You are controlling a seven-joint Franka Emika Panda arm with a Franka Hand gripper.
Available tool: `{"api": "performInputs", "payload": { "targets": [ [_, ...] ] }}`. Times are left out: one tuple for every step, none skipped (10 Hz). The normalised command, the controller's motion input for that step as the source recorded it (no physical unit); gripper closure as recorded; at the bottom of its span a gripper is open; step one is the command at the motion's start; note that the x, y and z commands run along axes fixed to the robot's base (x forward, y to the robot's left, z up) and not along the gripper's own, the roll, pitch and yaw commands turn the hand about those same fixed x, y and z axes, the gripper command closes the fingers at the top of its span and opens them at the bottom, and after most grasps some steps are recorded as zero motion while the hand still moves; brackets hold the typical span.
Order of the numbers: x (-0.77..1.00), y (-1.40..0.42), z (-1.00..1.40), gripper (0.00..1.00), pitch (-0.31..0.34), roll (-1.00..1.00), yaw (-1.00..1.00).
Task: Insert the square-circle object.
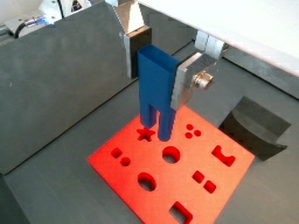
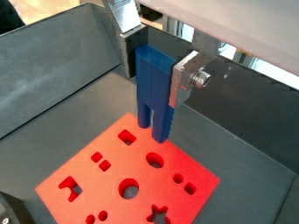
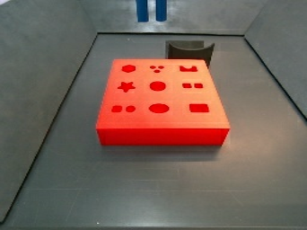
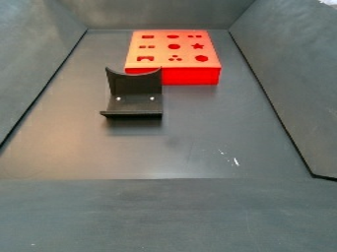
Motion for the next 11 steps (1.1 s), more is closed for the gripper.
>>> {"api": "performInputs", "payload": {
  "targets": [
    [-0.05,-0.05,-0.54,1.0,-0.114,0.06,0.0],
    [-0.09,-0.08,-0.73,1.0,-0.174,0.08,0.0],
    [-0.07,-0.04,-0.83,1.0,-0.22,0.0,0.0],
    [-0.05,-0.04,-0.8,1.0,-0.23,0.0,0.03],
    [-0.09,-0.08,-0.91,1.0,-0.181,0.01,0.01],
    [-0.11,-0.2,-0.98,1.0,-0.131,0.08,0.11],
    [-0.19,-0.28,-0.97,1.0,-0.067,0.14,0.19],
    [-0.18,-0.31,-0.91,1.0,0.0,0.19,0.23],
    [-0.17,-0.34,-0.84,1.0,-0.023,0.21,0.23],
    [-0.09,-0.28,-0.76,1.0,0.0,0.23,0.18],
    [0.0,-0.17,-0.76,1.0,-0.007,0.19,0.09]
  ]
}}
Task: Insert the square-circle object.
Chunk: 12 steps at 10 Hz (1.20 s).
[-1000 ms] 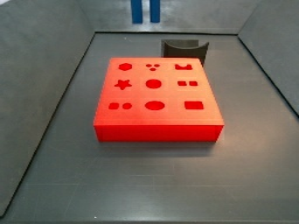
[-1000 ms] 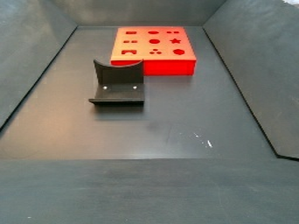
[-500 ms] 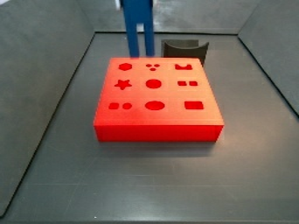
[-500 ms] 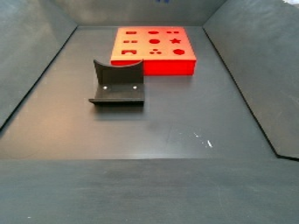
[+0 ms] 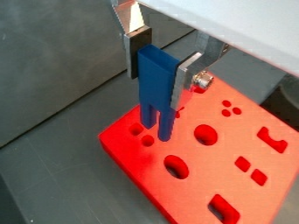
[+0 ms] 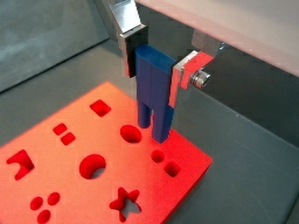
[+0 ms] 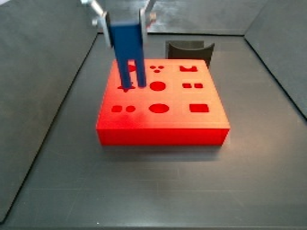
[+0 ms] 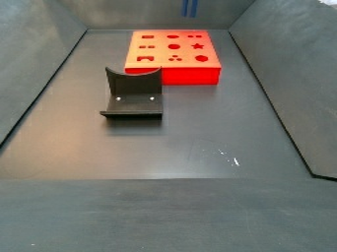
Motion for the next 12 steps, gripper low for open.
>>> {"api": "performInputs", "payload": {
  "targets": [
    [0.0,0.0,-0.62,1.0,-0.076,0.08,0.01],
    [0.0,0.06,-0.52,1.0,0.023,0.14,0.0],
    [0.0,0.04,-0.61,1.0,0.23,0.09,-0.06],
    [0.0,0.0,-0.51,1.0,0.154,0.04,0.0],
    [0.0,0.0,-0.36,1.0,0.003,0.01,0.0],
    [-0.03,0.0,-0.25,1.0,-0.041,-0.01,0.0],
    [-0.08,0.0,-0.2,1.0,-0.086,-0.05,0.0],
    [-0.24,0.03,-0.17,1.0,-0.049,-0.03,0.0],
    [-0.31,0.0,-0.13,1.0,0.0,-0.02,0.0],
    [-0.28,0.0,-0.09,1.0,-0.043,-0.04,0.0],
    [0.0,0.0,-0.1,1.0,-0.096,-0.07,0.0],
    [0.11,0.0,-0.17,1.0,-0.107,-0.08,0.04]
  ]
}}
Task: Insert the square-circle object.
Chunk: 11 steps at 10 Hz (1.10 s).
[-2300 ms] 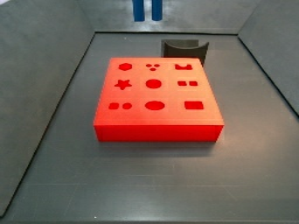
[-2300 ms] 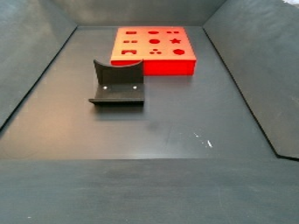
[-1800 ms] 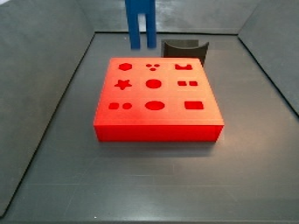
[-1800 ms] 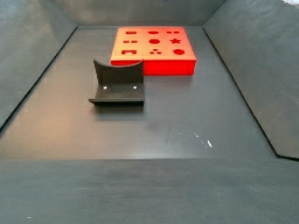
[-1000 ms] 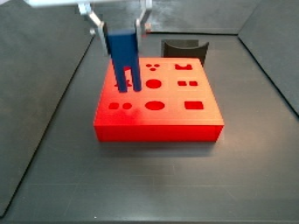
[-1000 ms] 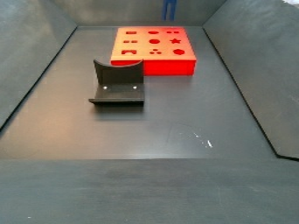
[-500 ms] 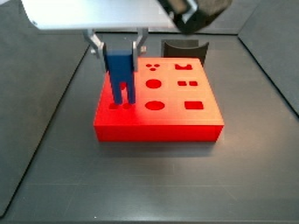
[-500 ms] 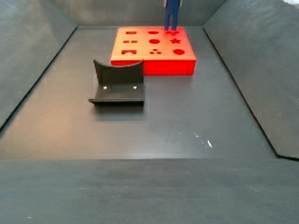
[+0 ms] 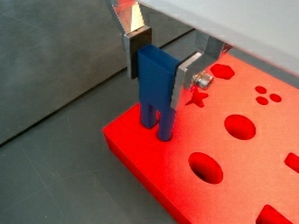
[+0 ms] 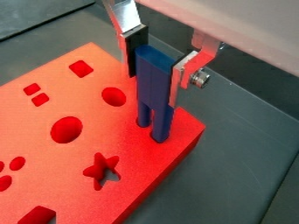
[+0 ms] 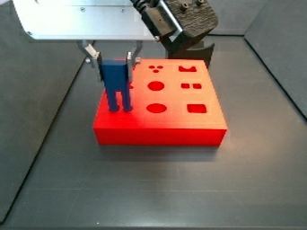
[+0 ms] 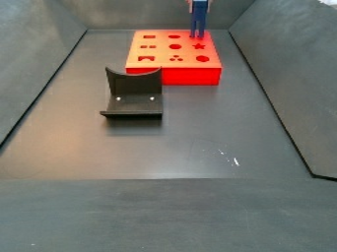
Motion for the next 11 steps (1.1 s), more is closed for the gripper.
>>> {"api": "performInputs", "payload": {
  "targets": [
    [0.07,0.0,-0.25,1.0,-0.124,-0.07,0.03],
    [0.15,0.0,-0.55,1.0,-0.114,-0.04,0.01],
    [0.07,0.0,-0.82,1.0,-0.046,0.0,0.0],
    [0.01,0.0,-0.93,1.0,-0.007,0.06,0.0],
    [0.0,0.0,-0.96,1.0,0.0,0.09,0.0],
    [0.0,0.0,-0.97,1.0,0.0,0.09,0.0],
    [0.0,0.0,-1.0,1.0,0.007,0.08,0.0],
    [0.0,0.0,-0.99,1.0,0.001,0.08,0.0],
    [0.0,0.0,-0.98,1.0,0.014,0.09,0.0],
    [0.0,0.0,-1.0,1.0,0.026,0.07,0.0],
    [0.0,-0.01,-1.0,1.0,0.036,0.03,0.0]
  ]
}}
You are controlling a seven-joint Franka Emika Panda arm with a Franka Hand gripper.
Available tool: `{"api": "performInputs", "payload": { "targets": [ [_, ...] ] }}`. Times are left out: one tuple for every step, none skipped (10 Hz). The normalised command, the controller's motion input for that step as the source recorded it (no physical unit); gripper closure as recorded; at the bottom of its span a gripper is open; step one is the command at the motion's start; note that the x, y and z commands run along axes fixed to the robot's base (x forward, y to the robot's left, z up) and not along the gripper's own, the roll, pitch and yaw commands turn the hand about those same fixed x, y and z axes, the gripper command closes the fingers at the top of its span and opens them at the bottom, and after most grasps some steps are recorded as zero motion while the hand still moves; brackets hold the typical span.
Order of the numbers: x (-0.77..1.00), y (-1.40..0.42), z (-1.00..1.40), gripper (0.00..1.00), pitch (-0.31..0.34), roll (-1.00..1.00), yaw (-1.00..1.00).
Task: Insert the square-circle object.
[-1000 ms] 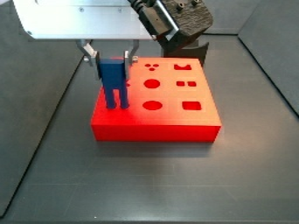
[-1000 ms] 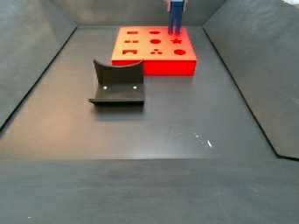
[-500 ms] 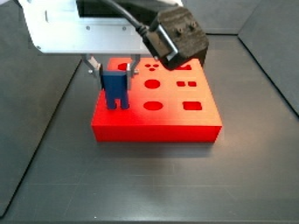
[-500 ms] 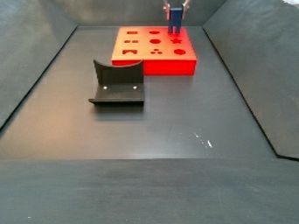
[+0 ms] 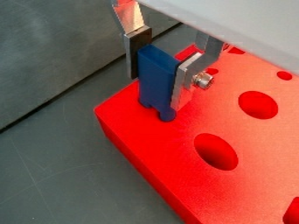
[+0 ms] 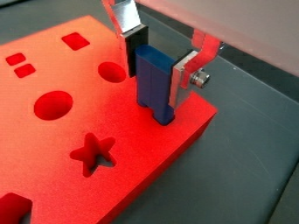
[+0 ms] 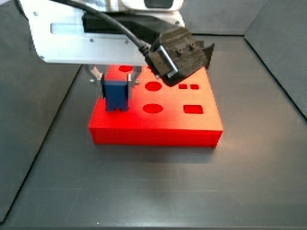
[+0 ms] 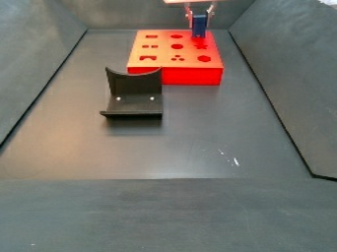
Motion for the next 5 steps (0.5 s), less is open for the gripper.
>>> {"api": "performInputs", "payload": {
  "targets": [
    [0.18,-0.04,-1.0,1.0,0.036,0.01,0.0],
    [0.31,-0.02,-0.95,1.0,0.0,0.0,0.0],
    [0.22,-0.06,-0.8,1.0,-0.003,-0.02,0.0],
    [0.0,0.0,-0.35,1.0,-0.034,-0.03,0.0],
    [0.0,0.0,0.0,1.0,0.0,0.0,0.0]
  ]
}}
